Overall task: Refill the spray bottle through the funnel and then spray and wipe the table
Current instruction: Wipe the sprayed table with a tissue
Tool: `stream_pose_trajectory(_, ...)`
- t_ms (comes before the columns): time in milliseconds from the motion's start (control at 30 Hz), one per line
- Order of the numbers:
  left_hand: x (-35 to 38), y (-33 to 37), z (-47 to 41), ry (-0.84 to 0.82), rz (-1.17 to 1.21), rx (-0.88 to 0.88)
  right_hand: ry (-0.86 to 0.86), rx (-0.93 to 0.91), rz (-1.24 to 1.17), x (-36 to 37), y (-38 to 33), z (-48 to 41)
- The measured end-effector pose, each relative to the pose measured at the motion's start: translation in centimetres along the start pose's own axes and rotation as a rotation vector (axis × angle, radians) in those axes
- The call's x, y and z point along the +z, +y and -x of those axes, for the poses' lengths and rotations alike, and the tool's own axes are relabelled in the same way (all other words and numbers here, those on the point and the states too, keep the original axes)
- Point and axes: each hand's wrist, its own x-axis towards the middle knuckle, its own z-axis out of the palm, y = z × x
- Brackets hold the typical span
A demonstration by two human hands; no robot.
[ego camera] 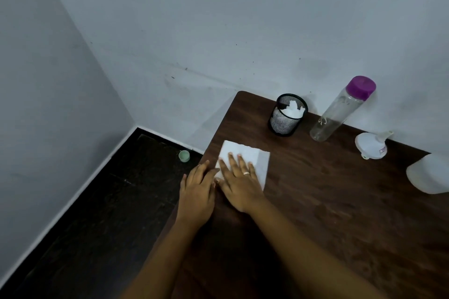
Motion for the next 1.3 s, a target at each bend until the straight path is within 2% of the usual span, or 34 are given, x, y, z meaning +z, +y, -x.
stream_pose_trajectory(167, 0.0, -1.2, 0.6, -0.032, 0.034, -0.009, -0.016, -0.199, 0.031, 0.9, -0.5, 3.0)
stream_pose_trajectory(267, -0.1, -1.4, 0.9, -0.024, 0.051, -0.038, -0.048, -0.246, 0.061, 1.1, 1.4, 5.7)
stream_pose_trajectory(333, -0.3, -1.4, 1.1, -0.028, 0.062, -0.048, -0.048, -0.204, 0.078, 0.6, 2.9, 6.6)
stream_pose_trajectory(467, -0.5, -1.2, 1.1, -0.019, 0.076, -0.029, 0.028, -0.005, 0.074, -0.7, 5.9, 4.0)
stream_pose_trajectory(567, -0.5, -0.9, 0.9, -0.015, 0.079, -0.031, 0.036, 0.069, 0.049, -1.1, 5.2, 0.9)
stream_pose_trajectory(767, -0.3, -0.6, 0.5, 0.014, 0.093, -0.039, -0.027, -0.212, 0.096, 0.6, 0.3, 0.9)
stream_pose_trajectory(933, -0.2, -0.3, 0.9, 0.008, 0.115, -0.029, -0.091, -0.384, 0.125, 1.5, 1.8, 6.8)
stream_pose_trajectory(1067, -0.4, 0.1, 1.3, -0.019, 0.11, -0.04, -0.116, -0.257, 0.123, 0.0, 6.2, 8.6)
stream_pose_trajectory(1167, -0.8, 0.3, 1.4, -0.02, 0.117, -0.024, -0.051, -0.099, 0.121, -1.5, 8.6, 6.7)
stream_pose_trajectory(1300, -1.0, 0.7, 0.9, 0.003, 0.119, -0.007, -0.017, -0.006, 0.097, -1.8, 6.5, 3.2)
